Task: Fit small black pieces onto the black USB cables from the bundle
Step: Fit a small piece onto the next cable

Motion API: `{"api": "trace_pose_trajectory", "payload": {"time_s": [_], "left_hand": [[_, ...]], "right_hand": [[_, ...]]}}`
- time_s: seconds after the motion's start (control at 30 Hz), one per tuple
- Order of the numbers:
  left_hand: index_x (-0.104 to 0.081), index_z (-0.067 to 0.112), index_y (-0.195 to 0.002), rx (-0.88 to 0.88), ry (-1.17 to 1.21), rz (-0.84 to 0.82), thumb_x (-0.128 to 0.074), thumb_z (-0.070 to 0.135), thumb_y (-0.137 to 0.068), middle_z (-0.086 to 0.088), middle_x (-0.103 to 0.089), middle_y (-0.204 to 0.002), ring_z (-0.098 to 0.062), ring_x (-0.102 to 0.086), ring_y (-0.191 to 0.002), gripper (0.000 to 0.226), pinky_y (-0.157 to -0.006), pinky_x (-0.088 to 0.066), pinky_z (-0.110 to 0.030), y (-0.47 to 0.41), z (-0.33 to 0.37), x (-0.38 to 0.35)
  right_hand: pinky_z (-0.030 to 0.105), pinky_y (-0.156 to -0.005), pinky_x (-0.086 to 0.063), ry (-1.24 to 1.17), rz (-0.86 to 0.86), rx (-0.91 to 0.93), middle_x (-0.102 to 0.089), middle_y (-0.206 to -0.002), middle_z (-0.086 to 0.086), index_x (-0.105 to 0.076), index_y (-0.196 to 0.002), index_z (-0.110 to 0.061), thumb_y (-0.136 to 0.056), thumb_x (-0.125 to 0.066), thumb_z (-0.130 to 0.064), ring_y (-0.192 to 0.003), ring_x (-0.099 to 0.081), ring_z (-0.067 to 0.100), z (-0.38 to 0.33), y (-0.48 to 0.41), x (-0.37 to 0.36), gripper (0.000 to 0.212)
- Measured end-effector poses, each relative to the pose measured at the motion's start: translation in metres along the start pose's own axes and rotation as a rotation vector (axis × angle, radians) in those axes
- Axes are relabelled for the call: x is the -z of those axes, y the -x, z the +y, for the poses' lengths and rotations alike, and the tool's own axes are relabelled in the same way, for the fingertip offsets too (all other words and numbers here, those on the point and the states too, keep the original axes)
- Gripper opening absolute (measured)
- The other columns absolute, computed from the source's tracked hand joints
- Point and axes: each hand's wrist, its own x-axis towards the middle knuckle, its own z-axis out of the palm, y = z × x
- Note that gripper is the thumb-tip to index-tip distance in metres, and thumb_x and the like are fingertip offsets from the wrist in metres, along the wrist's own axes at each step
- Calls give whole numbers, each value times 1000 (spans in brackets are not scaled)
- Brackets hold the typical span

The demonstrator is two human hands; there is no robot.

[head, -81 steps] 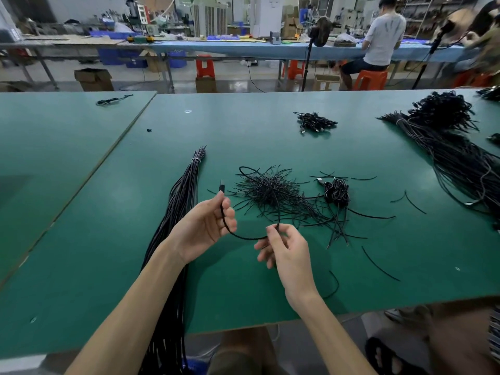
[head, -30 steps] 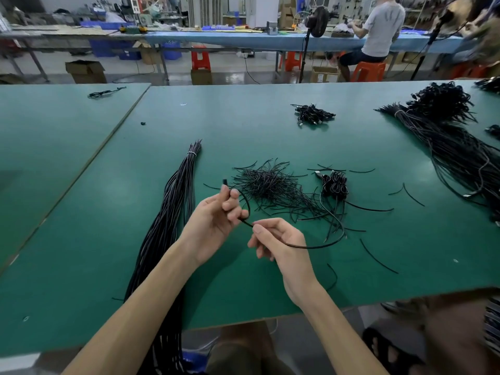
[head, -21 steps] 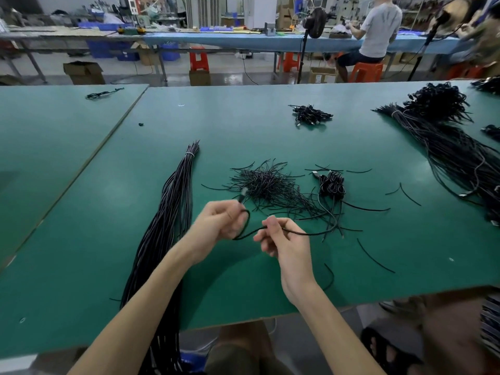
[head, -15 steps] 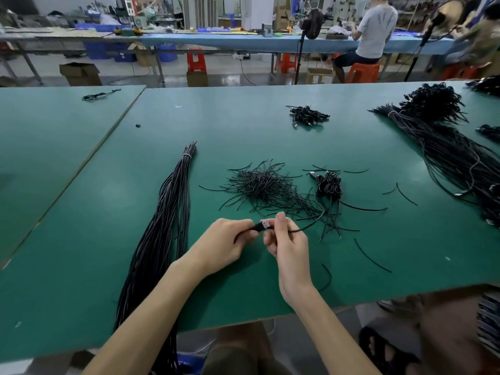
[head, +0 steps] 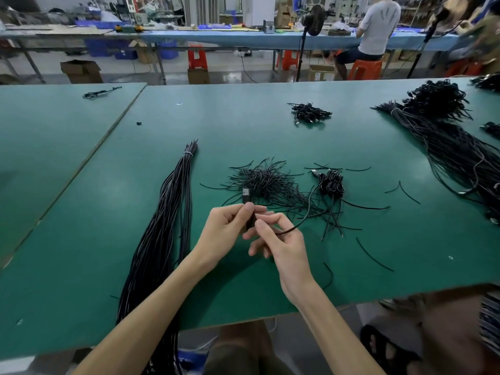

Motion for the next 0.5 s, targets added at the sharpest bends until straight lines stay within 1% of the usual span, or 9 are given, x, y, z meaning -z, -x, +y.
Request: {"api": "trace_pose_trajectory", "payload": {"time_s": [0.1,0.13,0.2,0.27,0.3,0.33,0.37,0.43,0.5], "left_hand": [[-73,-1,-117,159,481,-22,-53,29,-106,-19,-73,-120,-33,-72,-112,37,-86,-59,-30,-1,3,4],[-73,-1,-118,195,592,-41,-52,29,-106,-22,-71,-124,-33,-70,-115,38,-86,-59,-31,-2,3,6],[-75,3,-116,217,696,-81,-51,28,-105,-22,-70,-126,-31,-70,-115,37,-87,-59,-32,-2,4,7],[-78,7,-108,223,780,-70,-51,27,-103,-17,-75,-115,-25,-73,-106,34,-85,-59,-31,-3,7,8],[-77,8,-103,235,849,-40,-51,27,-103,-11,-76,-104,-21,-74,-98,32,-86,-59,-30,-4,8,9],[-75,9,-99,243,930,-11,-51,26,-103,-4,-73,-92,-17,-73,-90,30,-86,-59,-28,-6,9,12],[-71,9,-98,246,1010,7,-49,24,-105,1,-66,-82,-14,-70,-81,28,-87,-58,-27,-7,11,15],[-64,11,-96,255,1105,-13,-44,24,-108,7,-52,-70,-9,-58,-66,27,-82,-57,-26,-8,14,20],[-63,13,-91,266,1097,-97,-42,27,-109,10,-43,-65,-6,-44,-56,31,-67,-51,-21,-7,16,22]], "right_hand": [[19,-52,-39,33,-20,1,-76,-83,11,-75,-100,-19,-102,-64,-20,-58,-62,17,0,0,-1,12],[18,-53,-39,39,-26,-5,-76,-83,10,-76,-100,-19,-103,-63,-23,-58,-62,16,-1,0,-1,13],[19,-54,-39,13,-12,-30,-75,-81,9,-76,-98,-17,-104,-61,-27,-59,-60,14,-2,0,-1,19],[21,-55,-41,-29,24,-65,-73,-78,10,-78,-92,-14,-104,-59,-30,-59,-58,14,-2,0,0,27],[22,-57,-42,-33,41,-84,-72,-75,9,-79,-87,-15,-105,-59,-32,-59,-58,15,-2,0,1,31],[24,-58,-43,-29,54,-100,-72,-74,8,-79,-84,-16,-105,-58,-33,-59,-58,15,-2,0,1,34],[25,-59,-43,-22,62,-110,-71,-73,7,-78,-82,-17,-105,-57,-33,-60,-58,15,-1,0,1,35],[22,-58,-44,-3,74,-115,-71,-74,5,-74,-86,-13,-106,-57,-30,-60,-58,14,-1,-1,1,31],[20,-57,-43,17,90,-110,-70,-74,4,-70,-91,-10,-105,-58,-24,-59,-58,13,0,-2,0,23]]}}
